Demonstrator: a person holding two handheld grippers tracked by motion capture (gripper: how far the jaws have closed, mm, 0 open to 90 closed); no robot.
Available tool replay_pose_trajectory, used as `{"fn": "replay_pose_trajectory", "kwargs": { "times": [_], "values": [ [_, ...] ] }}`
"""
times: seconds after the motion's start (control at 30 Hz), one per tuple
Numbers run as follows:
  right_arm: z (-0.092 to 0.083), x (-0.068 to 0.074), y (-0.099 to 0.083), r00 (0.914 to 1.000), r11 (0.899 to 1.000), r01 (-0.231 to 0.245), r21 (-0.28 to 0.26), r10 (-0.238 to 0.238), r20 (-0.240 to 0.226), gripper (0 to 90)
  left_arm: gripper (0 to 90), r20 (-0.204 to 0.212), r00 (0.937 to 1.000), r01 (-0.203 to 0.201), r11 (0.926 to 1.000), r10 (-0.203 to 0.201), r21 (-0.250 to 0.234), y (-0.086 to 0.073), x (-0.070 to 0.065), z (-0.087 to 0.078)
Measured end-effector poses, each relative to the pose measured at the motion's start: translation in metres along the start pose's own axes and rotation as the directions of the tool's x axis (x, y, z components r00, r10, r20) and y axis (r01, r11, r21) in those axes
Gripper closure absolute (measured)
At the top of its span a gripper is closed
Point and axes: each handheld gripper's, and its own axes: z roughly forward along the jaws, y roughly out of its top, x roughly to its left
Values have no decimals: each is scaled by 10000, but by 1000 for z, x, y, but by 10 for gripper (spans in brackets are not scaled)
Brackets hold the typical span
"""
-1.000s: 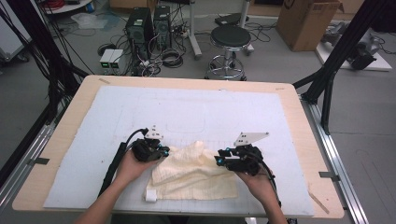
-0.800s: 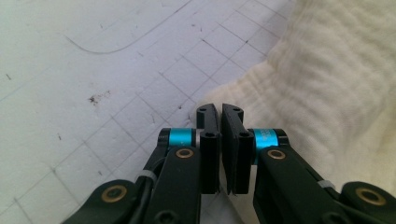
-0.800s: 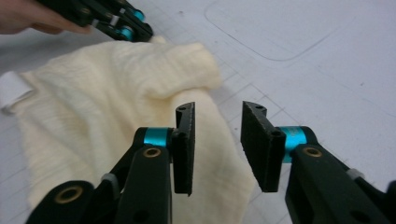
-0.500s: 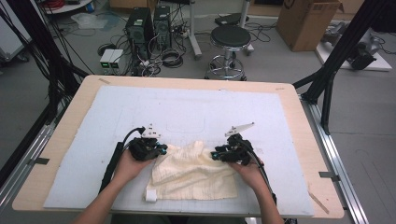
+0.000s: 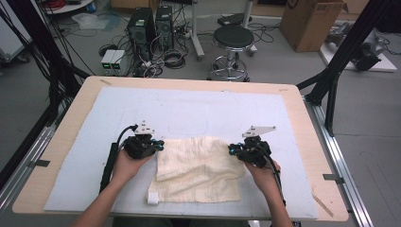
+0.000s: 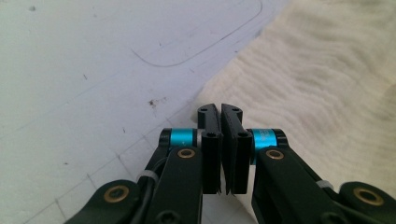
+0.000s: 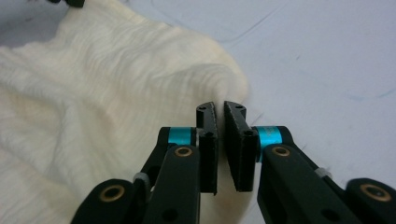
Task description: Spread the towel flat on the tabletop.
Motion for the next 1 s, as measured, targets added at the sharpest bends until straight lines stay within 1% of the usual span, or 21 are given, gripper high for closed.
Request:
{"fn": "replay_pose_trajectory", "kwargs": {
  "times": [0.03, 0.07, 0.1, 0.17, 0.2, 0.23, 0.27, 0.33, 0.37, 0.4, 0.43, 0.47, 0.5, 0.53, 0.6, 0.63, 0.73, 0.77, 0.83, 0.9, 1.0],
  "values": [
    [6, 2, -3, 9989, 9989, 59, 456, -37, -467, 768, 862, 3, 10000, -41, 10000, 41, 50, 0, 1, 0],
    [10, 4, -5, 9977, 9971, 159, 746, -109, -662, 747, 862, -48, 10000, 44, 10000, -44, 26, 0, 1, 1],
    [13, 7, -7, 9975, 9941, 356, 1029, -290, -650, 710, 862, -99, 9999, 61, 10000, -60, 79, 0, 2, 0],
    [12, 8, -8, 9959, 9965, 240, 805, -168, -889, 668, 862, -118, 9999, 120, 9999, -119, 85, -1, 4, -1],
    [8, 7, -7, 9954, 9985, 76, 539, -24, -960, 642, 862, -160, 9997, 192, 9998, -192, 49, -1, 4, 0],
    [6, 7, -6, 9953, 9994, 12, 335, 20, -967, 619, 863, -157, 9998, 133, 9999, -132, 85, -1, 6, -1],
    [2, 5, -4, 9944, 10000, -39, 66, 46, -1056, 596, 862, -158, 9997, 177, 9998, -175, 106, -1, 7, -1],
    [-5, 0, 0, 9953, 9993, -244, -268, 218, -946, 558, 862, -220, 9994, 252, 9997, -250, 78, -2, 8, 0],
    [-8, -3, 3, 9955, 9987, -260, -446, 218, -920, 558, 862, -257, 9992, 313, 9995, -312, 30, -2, 8, 1],
    [-11, -5, 6, 9956, 9975, -324, -628, 267, -900, 563, 862, -267, 9992, 312, 9995, -309, 93, -2, 9, 2],
    [-13, -8, 10, 9966, 9953, -298, -918, 225, -791, 580, 863, -268, 9991, 329, 9994, -326, 101, -2, 10, 2],
    [-14, -9, 13, 9969, 9950, -349, -940, 280, -729, 597, 863, -302, 9989, 361, 9993, -358, 111, -2, 11, 2],
    [-13, -13, 15, 9983, 9942, -352, -1021, 302, -507, 618, 863, -311, 9987, 419, 9991, -416, 84, -2, 12, 2],
    [-11, -16, 16, 9985, 9938, -366, -1048, 321, -438, 637, 863, -334, 9985, 445, 9990, -443, 53, -2, 13, 2],
    [-1, -23, 16, 9984, 9954, -530, -792, 512, -250, 662, 863, -364, 9979, 544, 9985, -543, 33, -3, 16, 1],
    [6, -25, 15, 9975, 9969, -691, -387, 686, -150, 675, 863, -375, 9976, 580, 9983, -578, 37, -3, 17, 1],
    [21, -28, 13, 9972, 9972, -737, 99, 739, -132, 685, 863, -459, 9963, 725, 9974, -724, 14, -4, 22, -1],
    [27, -27, 13, 9975, 9973, -666, 299, 673, -228, 685, 863, -465, 9960, 769, 9970, -769, -9, -5, 24, -2],
    [34, -25, 13, 9981, 9968, -544, 587, 559, -243, 684, 863, -492, 9951, 861, 9963, -863, -55, -6, 27, -4],
    [38, -23, 12, 9990, 9962, -413, 768, 426, -152, 680, 863, -505, 9945, 913, 9958, -915, -79, -6, 30, -6],
    [42, -24, 11, 9986, 9946, -507, 902, 516, -81, 681, 864, -489, 9934, 1029, 9946, -1034, -118, -7, 33, -7]
  ]
}}
